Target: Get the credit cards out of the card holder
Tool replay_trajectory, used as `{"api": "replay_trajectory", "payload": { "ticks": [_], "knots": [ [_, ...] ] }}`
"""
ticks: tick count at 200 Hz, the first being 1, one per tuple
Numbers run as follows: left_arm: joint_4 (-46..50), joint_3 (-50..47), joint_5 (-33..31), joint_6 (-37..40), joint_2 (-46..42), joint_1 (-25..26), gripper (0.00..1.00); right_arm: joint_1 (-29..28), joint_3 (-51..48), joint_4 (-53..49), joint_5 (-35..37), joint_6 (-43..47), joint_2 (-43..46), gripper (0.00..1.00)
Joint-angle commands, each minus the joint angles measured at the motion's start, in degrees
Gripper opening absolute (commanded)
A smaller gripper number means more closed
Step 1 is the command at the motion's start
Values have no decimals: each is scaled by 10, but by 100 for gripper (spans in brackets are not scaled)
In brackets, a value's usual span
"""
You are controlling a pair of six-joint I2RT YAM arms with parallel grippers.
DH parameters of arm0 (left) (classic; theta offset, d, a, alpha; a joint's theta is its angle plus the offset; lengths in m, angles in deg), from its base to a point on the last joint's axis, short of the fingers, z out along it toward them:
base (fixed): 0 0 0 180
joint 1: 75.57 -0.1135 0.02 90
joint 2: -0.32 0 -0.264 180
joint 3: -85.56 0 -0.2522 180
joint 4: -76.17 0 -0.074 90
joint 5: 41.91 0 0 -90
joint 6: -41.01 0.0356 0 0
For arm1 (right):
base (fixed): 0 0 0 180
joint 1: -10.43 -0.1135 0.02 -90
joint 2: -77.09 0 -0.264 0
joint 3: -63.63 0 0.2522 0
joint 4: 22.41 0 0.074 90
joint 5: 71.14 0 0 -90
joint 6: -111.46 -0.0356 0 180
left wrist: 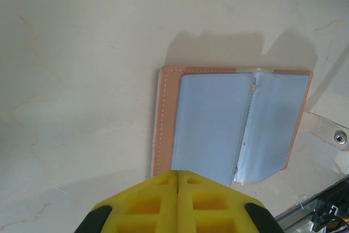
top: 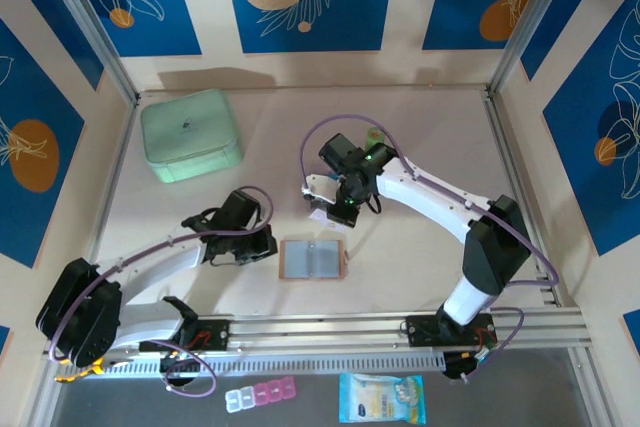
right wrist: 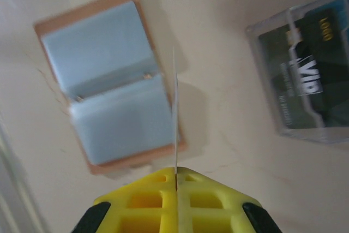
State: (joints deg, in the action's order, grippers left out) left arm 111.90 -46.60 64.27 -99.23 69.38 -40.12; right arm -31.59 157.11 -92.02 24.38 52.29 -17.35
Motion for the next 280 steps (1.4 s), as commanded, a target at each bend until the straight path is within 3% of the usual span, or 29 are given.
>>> {"api": "replay_trajectory", "payload": {
  "ticks": [1,69,161,229,280],
  "knots": [
    [13,-9,-5,17,-10,-10,1,34,61,-37,17,146,-17,0],
    [12,-11,-3,26,-20,-18,8,101,218,-61,-32,233,-115,0],
    [28,-13,-4,30,-34,-38,10,146,405,-112,-89,255,-270,0],
    [41,-15,0,39,-41,-54,10,157,415,-111,-105,258,-319,0],
    [50,-13,4,51,-44,-66,15,159,405,-101,-99,250,-322,12]
  ]
}}
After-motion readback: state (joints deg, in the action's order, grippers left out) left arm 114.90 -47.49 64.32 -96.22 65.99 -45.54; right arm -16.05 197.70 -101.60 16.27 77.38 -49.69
